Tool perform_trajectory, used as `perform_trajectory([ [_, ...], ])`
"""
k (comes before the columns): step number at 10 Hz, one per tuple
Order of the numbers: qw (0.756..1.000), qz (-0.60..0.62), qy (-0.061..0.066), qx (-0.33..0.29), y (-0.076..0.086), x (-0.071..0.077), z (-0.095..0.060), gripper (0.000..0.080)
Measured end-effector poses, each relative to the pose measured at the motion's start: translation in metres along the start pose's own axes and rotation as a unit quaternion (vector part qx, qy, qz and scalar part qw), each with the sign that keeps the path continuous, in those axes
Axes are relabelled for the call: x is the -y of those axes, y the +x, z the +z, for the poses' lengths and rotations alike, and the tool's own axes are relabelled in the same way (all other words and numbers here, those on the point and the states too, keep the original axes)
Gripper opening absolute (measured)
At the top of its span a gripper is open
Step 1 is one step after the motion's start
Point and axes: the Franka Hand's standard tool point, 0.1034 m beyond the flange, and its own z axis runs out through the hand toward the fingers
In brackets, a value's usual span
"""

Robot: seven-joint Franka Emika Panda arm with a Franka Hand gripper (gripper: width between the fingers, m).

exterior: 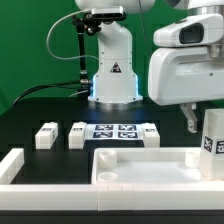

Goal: Assemble desk

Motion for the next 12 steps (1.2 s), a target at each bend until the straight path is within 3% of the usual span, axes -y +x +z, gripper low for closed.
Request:
perform_trajectory([
  [2, 0.998, 0.064, 0.0, 0.0, -0.0001, 0.0002, 0.0002, 0.0288],
  [5, 0.989, 0.145, 0.0, 0.0, -0.0002, -0.0011, 0.0004, 0.0288],
  [6, 0.975, 0.222, -0.002, -0.002, -0.0001, -0.0017, 0.0007, 0.0288],
  [8, 0.923, 0.385, 0.003, 0.002, -0.0013, -0.0037, 0.0003, 0.0288],
  [9, 0.888, 0.46, 0.013, 0.007, -0.0016, -0.0062, 0.0002, 0.0289],
  [11, 0.79, 0.611, 0.04, 0.025, -0.0023, -0.009, 0.0008, 0.0289],
  [12, 0.758, 0.65, 0.039, 0.029, -0.0028, -0.0059, 0.0014, 0.029],
])
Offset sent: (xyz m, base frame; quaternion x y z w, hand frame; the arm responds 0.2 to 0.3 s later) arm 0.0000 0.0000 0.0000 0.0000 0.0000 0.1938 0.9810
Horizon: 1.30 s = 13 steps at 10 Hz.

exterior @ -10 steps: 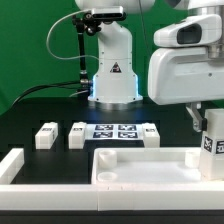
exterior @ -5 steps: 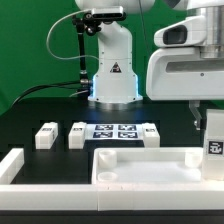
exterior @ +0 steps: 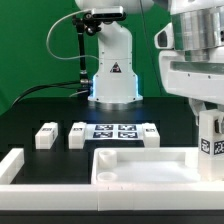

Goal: Assemble desk

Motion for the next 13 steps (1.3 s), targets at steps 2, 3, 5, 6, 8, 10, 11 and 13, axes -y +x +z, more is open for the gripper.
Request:
perform_trajectory([
  [2, 0.998, 0.059, 0.0, 0.001, -0.0027, 0.0003, 0.001, 0.029],
  [3, 0.998, 0.057, 0.0, 0.001, -0.0028, 0.0003, 0.0011, 0.029],
  [5, 0.993, -0.117, -0.023, -0.001, -0.0051, -0.0024, -0.0011, 0.0448],
  [6, 0.979, -0.205, -0.02, 0.001, -0.0063, -0.0008, -0.0013, 0.0578],
  [8, 0.96, -0.279, -0.02, 0.003, -0.0048, -0.0019, -0.0001, 0.0635],
  [10, 0.937, -0.348, -0.02, 0.004, -0.0043, -0.002, 0.0, 0.0647],
  [11, 0.913, -0.407, -0.025, -0.002, -0.0043, -0.0019, 0.0002, 0.0649],
  [13, 0.815, -0.577, -0.024, -0.042, -0.0046, 0.0076, -0.0002, 0.0649],
])
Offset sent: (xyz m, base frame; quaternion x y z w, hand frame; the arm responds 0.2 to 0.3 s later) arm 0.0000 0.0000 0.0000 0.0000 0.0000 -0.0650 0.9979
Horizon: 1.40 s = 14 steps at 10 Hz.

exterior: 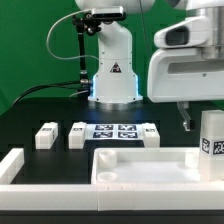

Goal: Assemble desk

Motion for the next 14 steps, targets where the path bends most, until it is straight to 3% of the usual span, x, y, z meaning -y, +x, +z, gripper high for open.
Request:
perform_trajectory([
  [2, 1.0, -0.002, 0.002, -0.008, -0.003, -0.002, 0.003, 0.0649],
  [4, 1.0, -0.003, 0.002, -0.008, -0.003, -0.002, 0.004, 0.0377],
  [5, 0.999, 0.033, 0.003, -0.008, -0.003, -0.003, 0.004, 0.0288],
  [8, 0.992, 0.123, 0.003, -0.008, -0.002, -0.005, 0.004, 0.0288],
  [11, 0.953, 0.304, 0.01, -0.005, -0.001, -0.011, 0.004, 0.0288],
  [13, 0.913, 0.408, 0.01, 0.002, -0.003, -0.011, 0.004, 0.029],
  [14, 0.868, 0.496, 0.016, 0.008, -0.004, -0.012, 0.004, 0.029],
])
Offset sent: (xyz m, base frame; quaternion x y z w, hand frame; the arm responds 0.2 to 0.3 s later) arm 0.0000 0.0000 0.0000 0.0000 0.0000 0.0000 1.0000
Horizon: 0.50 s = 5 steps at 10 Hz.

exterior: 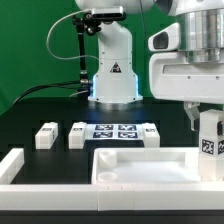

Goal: Assemble desk

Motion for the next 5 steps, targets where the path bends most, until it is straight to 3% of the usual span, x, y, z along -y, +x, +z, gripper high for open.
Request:
perform_trajectory([
  [3, 0.979, 0.201, 0.002, 0.024, -0.0041, 0.0, 0.0002, 0.029],
  [5, 0.957, 0.289, 0.011, 0.025, -0.0045, -0.001, 0.0001, 0.029],
])
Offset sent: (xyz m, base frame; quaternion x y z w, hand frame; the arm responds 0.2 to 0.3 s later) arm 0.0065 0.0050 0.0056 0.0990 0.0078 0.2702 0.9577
